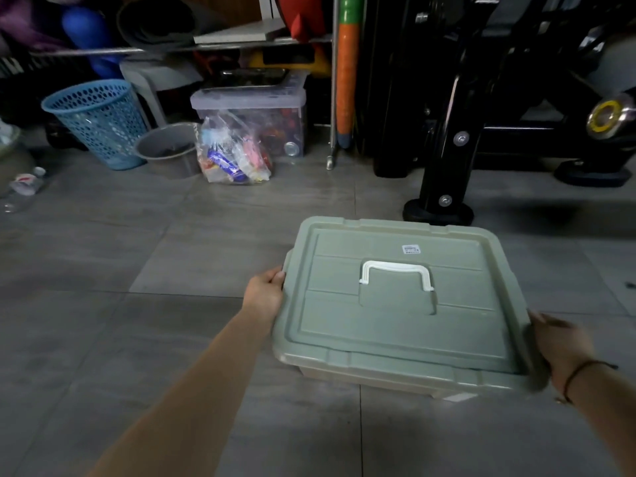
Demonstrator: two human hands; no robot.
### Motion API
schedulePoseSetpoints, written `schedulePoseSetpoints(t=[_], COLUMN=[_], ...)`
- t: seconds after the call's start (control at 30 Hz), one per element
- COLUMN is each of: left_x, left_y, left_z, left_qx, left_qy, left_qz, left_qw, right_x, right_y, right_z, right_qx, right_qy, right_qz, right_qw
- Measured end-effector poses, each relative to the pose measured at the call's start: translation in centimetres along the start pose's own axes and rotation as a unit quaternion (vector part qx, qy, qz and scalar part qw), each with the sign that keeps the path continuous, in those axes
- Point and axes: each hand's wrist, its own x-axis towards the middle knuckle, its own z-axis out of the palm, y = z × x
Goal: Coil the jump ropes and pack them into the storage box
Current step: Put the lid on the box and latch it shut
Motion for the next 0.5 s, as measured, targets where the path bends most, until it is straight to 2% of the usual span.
schedulePoseSetpoints(t=[0.1, 0.17, 0.27, 0.37, 0.43, 0.5], left_x=[-0.1, -0.3, -0.3, 0.5, 0.5, 0.4], left_y=[-0.6, -1.2, -1.8, -2.3, -2.5, -2.8], left_z=[0.2, -0.2, -1.2, -2.1, -1.6, -1.4], left_qx=[-0.022, -0.057, -0.078, -0.024, -0.085, -0.162], left_qy=[0.031, 0.031, -0.032, -0.064, -0.109, -0.167], left_qz=[-0.015, -0.064, -0.156, -0.222, -0.295, -0.316], left_qw=[0.999, 0.996, 0.984, 0.973, 0.946, 0.92], right_x=[-1.0, -1.6, -1.6, -0.9, -1.0, -0.9], right_y=[0.3, 0.4, 0.3, 0.1, 0.0, 0.1], right_z=[0.5, 0.6, 0.5, 0.5, 0.4, 0.3], right_qx=[0.004, 0.037, 0.034, 0.035, 0.047, 0.06], right_qy=[0.043, 0.048, 0.041, 0.01, -0.032, -0.061], right_qz=[-0.004, 0.013, 0.039, 0.135, 0.178, 0.191], right_qw=[0.999, 0.998, 0.998, 0.99, 0.982, 0.978])
